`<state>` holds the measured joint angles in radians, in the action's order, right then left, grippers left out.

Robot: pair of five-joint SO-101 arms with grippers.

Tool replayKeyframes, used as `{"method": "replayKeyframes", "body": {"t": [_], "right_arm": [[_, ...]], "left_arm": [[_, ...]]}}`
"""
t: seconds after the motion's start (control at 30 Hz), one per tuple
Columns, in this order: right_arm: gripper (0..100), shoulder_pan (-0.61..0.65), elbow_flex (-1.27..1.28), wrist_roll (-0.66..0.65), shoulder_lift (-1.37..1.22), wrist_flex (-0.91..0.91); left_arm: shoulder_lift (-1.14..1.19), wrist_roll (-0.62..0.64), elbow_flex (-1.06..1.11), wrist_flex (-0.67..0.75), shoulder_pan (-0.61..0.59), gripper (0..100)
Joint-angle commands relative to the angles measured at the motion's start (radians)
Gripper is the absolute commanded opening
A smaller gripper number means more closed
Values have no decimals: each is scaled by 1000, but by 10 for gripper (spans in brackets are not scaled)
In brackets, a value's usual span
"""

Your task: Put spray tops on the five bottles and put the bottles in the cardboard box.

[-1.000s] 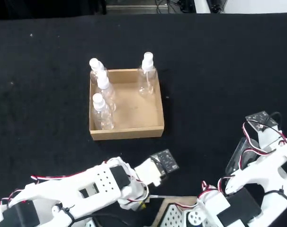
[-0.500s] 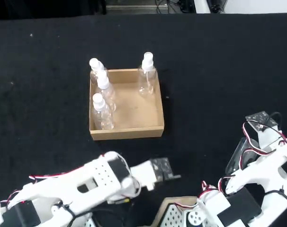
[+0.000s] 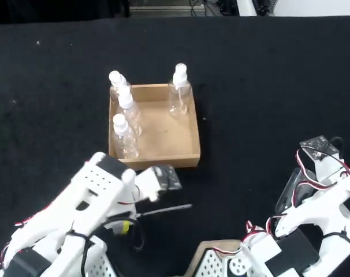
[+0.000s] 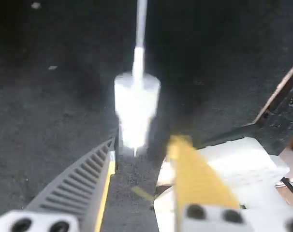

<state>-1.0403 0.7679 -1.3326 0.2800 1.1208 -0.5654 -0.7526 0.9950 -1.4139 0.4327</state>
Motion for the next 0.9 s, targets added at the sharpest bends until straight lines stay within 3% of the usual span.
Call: {"method": "replayKeyframes", "body": {"t": [0.0, 0.13, 0.37, 0.53, 0.73, 0.87], "right_arm": [[248, -14, -51, 2, 1, -20], [248, -15, -54, 0, 1, -21], [248, -11, -50, 0, 1, -21], [248, -9, -50, 0, 1, -21], [248, -9, -50, 0, -1, -21], [248, -9, -50, 0, -1, -21]], "left_arm": [[-12, -15, -48, -15, -77, 355], [-12, 51, -48, -20, -85, 367], [-12, 351, -41, 12, -76, 295], [-12, 189, -35, 6, -36, 286], [-12, -12, 79, 32, 168, 286], [-12, -44, 148, 115, 222, 286]]}}
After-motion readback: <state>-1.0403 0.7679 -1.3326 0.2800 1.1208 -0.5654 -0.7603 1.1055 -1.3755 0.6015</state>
